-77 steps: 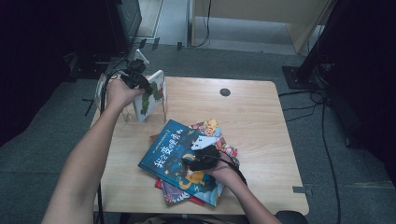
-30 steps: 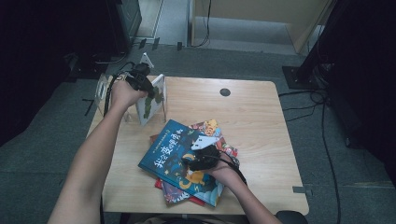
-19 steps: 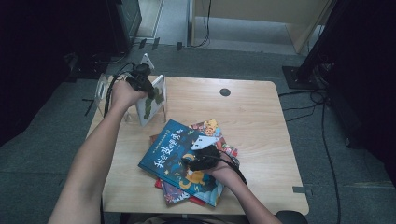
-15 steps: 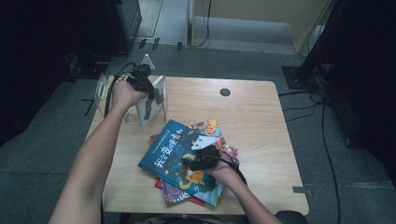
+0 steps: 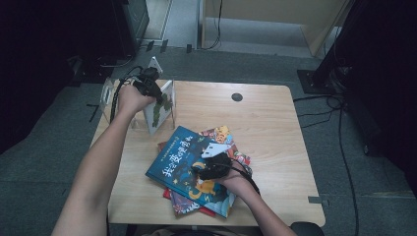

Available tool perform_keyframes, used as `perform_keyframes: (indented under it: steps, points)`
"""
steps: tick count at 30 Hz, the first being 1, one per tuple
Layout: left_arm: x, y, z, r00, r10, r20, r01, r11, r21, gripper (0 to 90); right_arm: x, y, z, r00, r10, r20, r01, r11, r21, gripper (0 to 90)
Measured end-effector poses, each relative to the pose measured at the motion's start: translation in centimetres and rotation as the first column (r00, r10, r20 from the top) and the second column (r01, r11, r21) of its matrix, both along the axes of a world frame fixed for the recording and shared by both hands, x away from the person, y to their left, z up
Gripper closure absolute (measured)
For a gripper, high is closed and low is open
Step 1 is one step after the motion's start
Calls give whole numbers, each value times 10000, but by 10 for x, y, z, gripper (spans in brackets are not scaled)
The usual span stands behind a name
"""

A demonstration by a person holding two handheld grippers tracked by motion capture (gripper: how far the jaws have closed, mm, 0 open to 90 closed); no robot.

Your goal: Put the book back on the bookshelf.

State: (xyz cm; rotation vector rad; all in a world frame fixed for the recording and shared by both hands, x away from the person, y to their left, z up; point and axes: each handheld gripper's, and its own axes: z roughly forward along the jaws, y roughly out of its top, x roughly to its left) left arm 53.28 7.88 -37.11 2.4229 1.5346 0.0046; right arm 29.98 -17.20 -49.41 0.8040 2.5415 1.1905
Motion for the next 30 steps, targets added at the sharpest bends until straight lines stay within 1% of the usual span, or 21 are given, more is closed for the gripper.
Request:
perform_keyframes:
  steps: [21,30]
  points:
    - [1,1,-2,10000,-9,-77,10,10000,53,747,0,0,0,10000,-4,-3,4,10000,5,358]
    - [1,-1,-5,9998,-64,-177,68,9996,256,746,0,0,0,10000,-5,-1,5,10000,3,358]
